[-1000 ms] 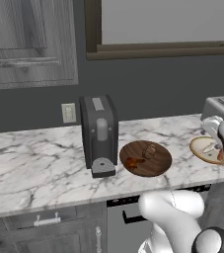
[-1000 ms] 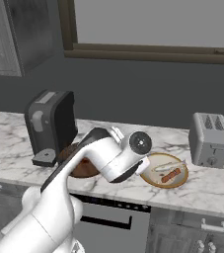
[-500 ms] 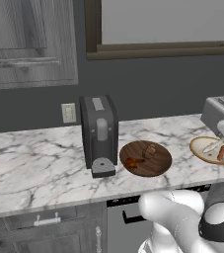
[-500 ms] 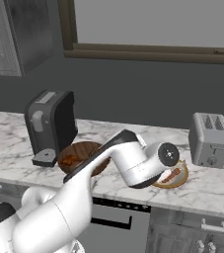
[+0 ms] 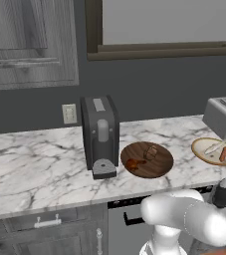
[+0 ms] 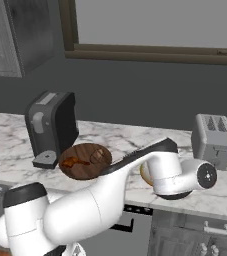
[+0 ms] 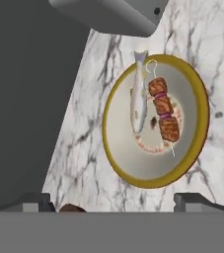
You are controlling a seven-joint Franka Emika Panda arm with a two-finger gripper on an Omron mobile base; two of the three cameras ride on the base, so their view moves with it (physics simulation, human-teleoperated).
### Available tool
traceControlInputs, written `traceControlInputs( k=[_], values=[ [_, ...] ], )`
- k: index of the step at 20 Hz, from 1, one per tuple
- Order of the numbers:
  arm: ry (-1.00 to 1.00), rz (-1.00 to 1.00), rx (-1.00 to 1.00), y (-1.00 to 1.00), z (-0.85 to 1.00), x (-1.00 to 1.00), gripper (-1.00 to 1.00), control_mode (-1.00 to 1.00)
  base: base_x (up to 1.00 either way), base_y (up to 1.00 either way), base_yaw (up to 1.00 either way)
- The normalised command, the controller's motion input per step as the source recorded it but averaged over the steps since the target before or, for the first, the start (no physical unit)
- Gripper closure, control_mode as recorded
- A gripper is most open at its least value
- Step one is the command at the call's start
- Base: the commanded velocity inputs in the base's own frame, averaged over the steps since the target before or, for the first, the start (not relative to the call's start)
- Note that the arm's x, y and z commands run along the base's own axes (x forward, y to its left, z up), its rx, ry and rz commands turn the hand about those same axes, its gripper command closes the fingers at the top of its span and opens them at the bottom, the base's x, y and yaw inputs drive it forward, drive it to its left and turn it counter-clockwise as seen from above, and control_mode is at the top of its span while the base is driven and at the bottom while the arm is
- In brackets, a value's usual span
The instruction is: Place the bowl containing the fish and kebab skewer in the microwave. Close the microwave door and press the start button to microwave the meal.
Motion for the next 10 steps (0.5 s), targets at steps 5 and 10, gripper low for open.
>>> traceControlInputs(
  k=[5,10],
  values=[
    [0.03,-0.04,0.12,-0.4,-0.44,-0.01,-1.0,-1.0,0.0,0.0,0.0],
    [0.13,-0.03,0.03,-0.13,-0.31,0.0,-1.0,-1.0,0.0,0.0,0.0]
  ],
)
